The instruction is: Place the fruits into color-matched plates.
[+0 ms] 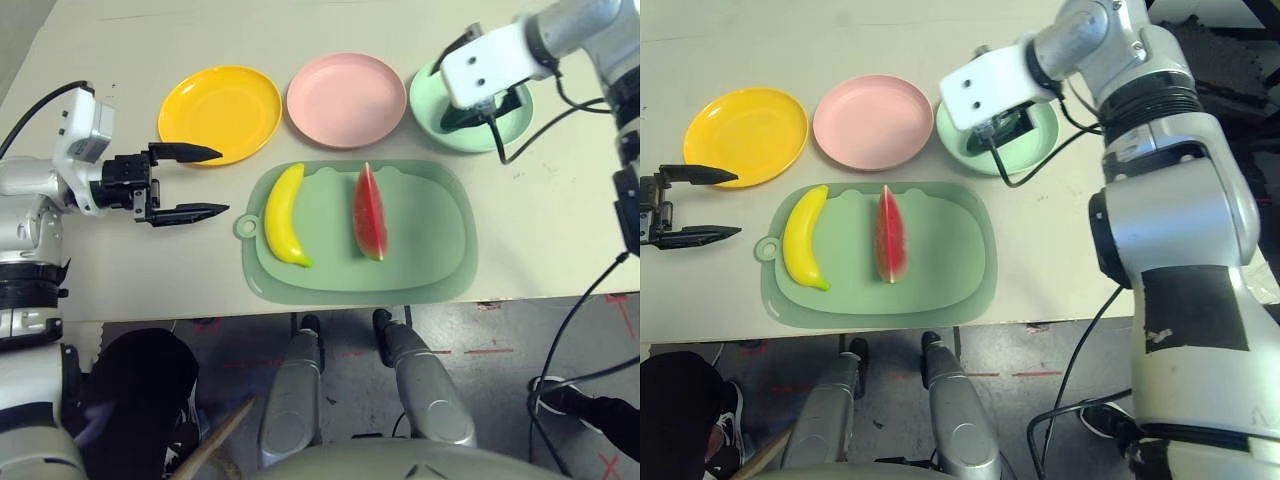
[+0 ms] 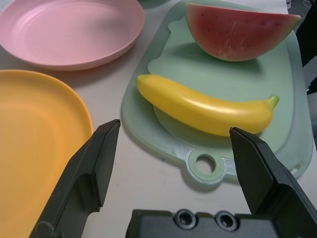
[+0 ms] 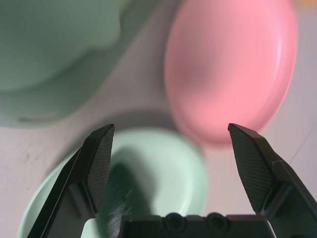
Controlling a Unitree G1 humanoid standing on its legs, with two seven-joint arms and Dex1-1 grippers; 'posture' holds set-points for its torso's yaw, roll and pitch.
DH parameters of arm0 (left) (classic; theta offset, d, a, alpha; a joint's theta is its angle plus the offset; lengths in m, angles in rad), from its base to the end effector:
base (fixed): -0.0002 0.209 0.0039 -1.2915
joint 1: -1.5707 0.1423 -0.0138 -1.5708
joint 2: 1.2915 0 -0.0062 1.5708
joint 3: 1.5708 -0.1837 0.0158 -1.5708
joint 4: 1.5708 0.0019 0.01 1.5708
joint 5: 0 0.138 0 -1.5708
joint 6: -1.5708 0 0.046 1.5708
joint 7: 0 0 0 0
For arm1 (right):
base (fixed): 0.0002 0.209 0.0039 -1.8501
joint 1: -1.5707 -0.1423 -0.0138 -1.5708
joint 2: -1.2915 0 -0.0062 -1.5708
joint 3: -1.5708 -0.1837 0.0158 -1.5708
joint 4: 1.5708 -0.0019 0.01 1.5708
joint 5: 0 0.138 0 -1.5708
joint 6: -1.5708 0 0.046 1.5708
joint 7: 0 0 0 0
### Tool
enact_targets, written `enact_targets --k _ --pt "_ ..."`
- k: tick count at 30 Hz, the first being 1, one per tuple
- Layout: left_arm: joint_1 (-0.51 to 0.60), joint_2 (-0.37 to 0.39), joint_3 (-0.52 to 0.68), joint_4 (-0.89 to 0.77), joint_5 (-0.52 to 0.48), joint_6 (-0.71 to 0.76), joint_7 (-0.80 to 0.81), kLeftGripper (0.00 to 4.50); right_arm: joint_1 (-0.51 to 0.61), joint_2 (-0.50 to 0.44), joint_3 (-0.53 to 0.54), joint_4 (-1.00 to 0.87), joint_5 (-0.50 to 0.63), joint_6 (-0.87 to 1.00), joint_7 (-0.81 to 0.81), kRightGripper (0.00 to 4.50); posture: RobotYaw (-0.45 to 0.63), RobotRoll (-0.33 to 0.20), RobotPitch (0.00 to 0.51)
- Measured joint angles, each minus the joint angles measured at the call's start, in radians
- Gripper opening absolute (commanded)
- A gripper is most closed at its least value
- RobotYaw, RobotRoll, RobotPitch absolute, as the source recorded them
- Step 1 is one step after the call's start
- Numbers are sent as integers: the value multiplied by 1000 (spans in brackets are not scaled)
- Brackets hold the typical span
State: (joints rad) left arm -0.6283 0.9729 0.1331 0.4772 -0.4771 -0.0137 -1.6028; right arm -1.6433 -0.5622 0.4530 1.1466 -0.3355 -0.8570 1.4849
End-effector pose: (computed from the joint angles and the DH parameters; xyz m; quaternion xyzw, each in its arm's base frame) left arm 0.2652 0.3480 0.2410 0.2421 -0.0068 -0.5602 0.7921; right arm 0.3383 -0.1478 0.3715 -0.7347 -0.0426 0.5401 0.4083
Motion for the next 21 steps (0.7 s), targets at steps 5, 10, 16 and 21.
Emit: enact_targets --k 5,10,16,21 --pt "-3 0 -17 5 -2 -1 0 4500 56 2 6 -113 108 -31 110 4479 -64 0 370" --pt "-13 0 -29 5 -3 0 0 4500 70 -16 85 -239 221 -42 119 4479 -68 0 378" --pt "-19 0 -32 5 -3 5 0 4500 112 -52 193 -408 357 13 122 4479 -69 0 379" --pt "-17 0 -36 5 -10 5 0 4500 121 -77 247 -491 423 48 124 4479 -74 0 380"
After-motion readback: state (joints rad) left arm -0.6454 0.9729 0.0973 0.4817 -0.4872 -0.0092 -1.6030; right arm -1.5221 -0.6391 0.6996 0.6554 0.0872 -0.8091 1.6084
